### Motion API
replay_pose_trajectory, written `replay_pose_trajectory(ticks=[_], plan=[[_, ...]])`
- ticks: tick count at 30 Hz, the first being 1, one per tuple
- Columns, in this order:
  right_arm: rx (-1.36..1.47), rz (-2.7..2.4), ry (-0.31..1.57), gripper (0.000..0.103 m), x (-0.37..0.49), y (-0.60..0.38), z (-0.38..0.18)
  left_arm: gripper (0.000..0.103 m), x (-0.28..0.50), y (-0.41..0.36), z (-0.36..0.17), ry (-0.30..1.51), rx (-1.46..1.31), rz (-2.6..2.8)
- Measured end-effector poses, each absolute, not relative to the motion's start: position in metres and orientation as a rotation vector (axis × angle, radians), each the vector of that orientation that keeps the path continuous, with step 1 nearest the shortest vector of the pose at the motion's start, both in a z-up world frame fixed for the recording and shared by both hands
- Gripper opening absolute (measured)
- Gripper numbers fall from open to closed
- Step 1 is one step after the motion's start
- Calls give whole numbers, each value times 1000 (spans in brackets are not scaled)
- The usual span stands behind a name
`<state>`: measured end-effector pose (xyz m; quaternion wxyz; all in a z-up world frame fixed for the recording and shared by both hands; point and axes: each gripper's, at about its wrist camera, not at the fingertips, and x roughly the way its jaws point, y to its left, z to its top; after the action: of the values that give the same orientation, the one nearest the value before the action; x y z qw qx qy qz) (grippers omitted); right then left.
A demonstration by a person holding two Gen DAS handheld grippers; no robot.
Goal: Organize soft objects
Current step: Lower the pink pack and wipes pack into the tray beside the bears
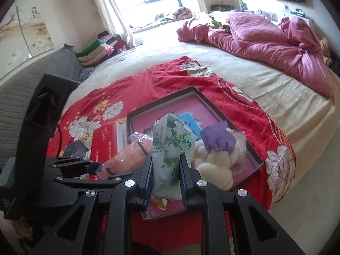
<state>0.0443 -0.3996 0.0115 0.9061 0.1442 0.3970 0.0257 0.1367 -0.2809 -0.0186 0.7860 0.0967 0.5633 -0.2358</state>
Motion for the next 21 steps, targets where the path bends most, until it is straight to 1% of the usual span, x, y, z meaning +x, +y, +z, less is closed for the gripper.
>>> replay_pose_trajectory(ticks=[9, 21], plan=[[303, 61, 860, 23, 50, -401, -6, 46, 158, -289, -38, 1245, 241, -496], [317, 75, 908, 23, 65, -401, -26, 46, 169, -293, -48, 1254, 269, -517]])
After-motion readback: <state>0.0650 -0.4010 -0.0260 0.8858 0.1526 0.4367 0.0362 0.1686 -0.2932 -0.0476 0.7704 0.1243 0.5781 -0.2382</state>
